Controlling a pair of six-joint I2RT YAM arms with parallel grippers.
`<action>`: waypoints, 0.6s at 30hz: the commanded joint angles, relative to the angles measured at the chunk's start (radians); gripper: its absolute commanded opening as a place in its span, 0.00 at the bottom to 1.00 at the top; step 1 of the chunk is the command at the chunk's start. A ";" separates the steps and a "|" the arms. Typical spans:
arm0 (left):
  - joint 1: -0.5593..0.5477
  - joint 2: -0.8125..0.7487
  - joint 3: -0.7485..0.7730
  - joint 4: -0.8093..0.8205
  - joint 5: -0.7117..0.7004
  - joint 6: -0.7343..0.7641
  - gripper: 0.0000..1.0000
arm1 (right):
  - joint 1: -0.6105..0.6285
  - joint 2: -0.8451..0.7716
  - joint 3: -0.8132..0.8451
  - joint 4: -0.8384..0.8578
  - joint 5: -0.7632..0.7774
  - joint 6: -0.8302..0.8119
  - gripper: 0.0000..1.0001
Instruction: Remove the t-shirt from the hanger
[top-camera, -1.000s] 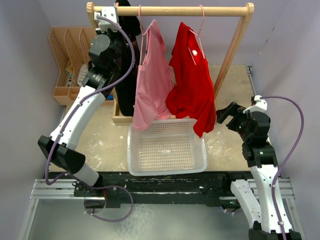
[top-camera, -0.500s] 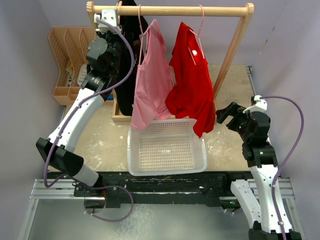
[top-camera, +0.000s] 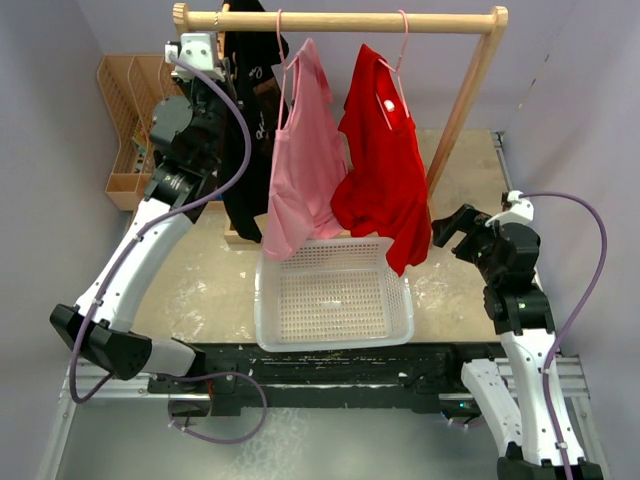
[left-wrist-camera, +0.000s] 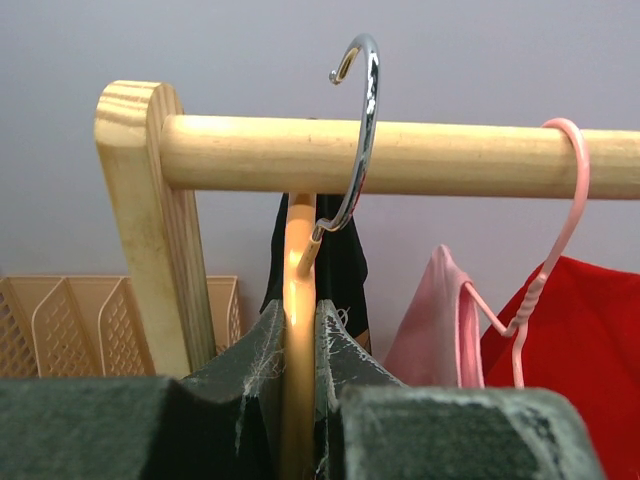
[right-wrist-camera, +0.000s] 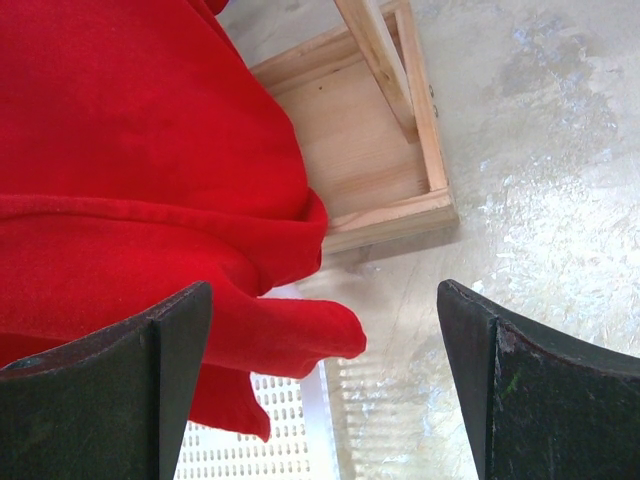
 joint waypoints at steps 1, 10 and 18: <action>0.007 -0.092 -0.031 0.079 0.015 0.015 0.00 | 0.002 -0.001 0.008 0.047 0.004 -0.004 0.95; 0.007 -0.177 -0.094 -0.085 0.069 -0.019 0.00 | 0.002 -0.007 0.015 0.054 0.035 -0.003 0.96; 0.007 -0.294 -0.101 -0.284 0.112 -0.046 0.00 | 0.002 -0.001 -0.007 0.096 0.040 0.000 0.96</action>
